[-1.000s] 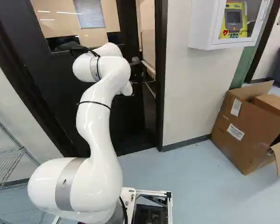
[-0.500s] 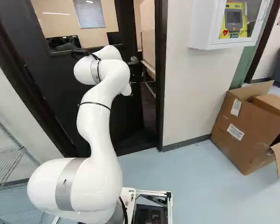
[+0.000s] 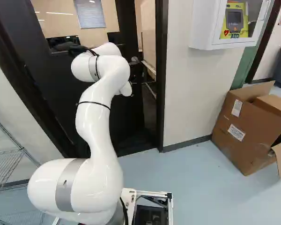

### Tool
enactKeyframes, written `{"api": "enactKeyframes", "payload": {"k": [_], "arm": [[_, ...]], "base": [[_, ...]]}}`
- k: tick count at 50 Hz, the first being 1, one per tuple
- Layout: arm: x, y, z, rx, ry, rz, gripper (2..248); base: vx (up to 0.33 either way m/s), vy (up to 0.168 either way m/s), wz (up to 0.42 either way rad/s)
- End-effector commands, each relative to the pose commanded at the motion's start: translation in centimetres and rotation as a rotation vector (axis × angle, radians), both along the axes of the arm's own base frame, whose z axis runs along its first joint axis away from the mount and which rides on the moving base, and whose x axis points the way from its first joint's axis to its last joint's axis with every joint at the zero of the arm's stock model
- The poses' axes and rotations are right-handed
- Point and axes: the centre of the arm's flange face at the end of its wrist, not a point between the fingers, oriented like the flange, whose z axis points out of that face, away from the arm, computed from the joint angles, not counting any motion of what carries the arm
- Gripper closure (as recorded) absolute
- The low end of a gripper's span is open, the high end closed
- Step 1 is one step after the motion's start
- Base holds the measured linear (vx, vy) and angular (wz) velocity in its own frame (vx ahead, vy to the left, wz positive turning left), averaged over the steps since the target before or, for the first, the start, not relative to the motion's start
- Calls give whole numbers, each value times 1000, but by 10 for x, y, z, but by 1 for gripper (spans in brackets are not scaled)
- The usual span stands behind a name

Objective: Open the door and move inside

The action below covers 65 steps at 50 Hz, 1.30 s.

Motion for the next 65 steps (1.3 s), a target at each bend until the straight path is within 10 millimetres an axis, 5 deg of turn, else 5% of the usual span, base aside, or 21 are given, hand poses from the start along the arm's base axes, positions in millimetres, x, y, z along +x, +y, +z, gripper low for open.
{"api": "enactKeyframes", "payload": {"k": [65], "arm": [[-131,-44,32,-9,145,-50,3]], "base": [[0,0,0]]}}
